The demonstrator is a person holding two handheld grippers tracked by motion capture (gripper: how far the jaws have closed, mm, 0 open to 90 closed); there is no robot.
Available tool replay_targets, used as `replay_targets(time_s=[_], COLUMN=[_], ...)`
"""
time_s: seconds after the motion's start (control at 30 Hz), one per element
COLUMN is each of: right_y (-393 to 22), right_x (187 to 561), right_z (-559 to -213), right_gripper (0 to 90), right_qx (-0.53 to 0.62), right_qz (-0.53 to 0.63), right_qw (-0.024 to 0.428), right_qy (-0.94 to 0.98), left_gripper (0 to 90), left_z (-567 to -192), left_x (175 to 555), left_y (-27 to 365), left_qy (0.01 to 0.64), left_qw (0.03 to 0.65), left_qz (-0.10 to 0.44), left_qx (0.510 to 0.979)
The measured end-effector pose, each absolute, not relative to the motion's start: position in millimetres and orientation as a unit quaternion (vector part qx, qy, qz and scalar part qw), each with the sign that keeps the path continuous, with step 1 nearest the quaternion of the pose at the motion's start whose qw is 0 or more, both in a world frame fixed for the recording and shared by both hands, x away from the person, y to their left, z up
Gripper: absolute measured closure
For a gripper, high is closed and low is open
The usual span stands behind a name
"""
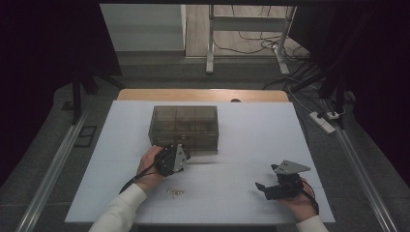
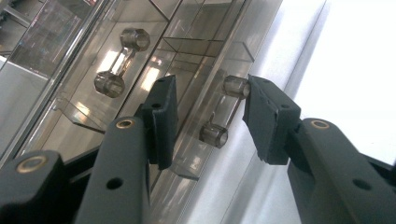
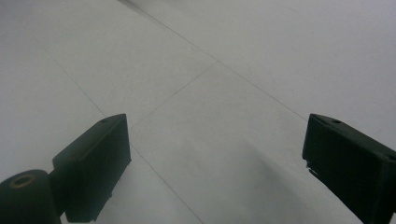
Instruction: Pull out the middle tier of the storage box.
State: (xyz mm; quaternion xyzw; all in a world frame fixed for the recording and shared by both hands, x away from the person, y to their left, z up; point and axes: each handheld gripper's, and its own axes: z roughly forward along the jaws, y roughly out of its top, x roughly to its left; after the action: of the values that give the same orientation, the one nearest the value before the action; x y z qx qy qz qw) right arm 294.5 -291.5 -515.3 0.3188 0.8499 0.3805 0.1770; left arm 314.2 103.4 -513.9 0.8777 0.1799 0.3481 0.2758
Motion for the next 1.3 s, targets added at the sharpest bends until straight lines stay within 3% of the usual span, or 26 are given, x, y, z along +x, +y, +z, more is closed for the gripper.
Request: replay_targets(time_s=[1.3], right_y=[-292.9], right_x=[294.1], right_z=[-514.8], right_gripper=[7.6], right_qx=[0.319], right_qz=[0.378], right_qw=[0.178], right_qy=[0.851], left_gripper=[54.8], left_z=[-514.1], left_x=[306.9], left_y=[104.6], left_qy=[0.173], left_qw=[0.274], left_qz=[0.344], left_qx=[0.881])
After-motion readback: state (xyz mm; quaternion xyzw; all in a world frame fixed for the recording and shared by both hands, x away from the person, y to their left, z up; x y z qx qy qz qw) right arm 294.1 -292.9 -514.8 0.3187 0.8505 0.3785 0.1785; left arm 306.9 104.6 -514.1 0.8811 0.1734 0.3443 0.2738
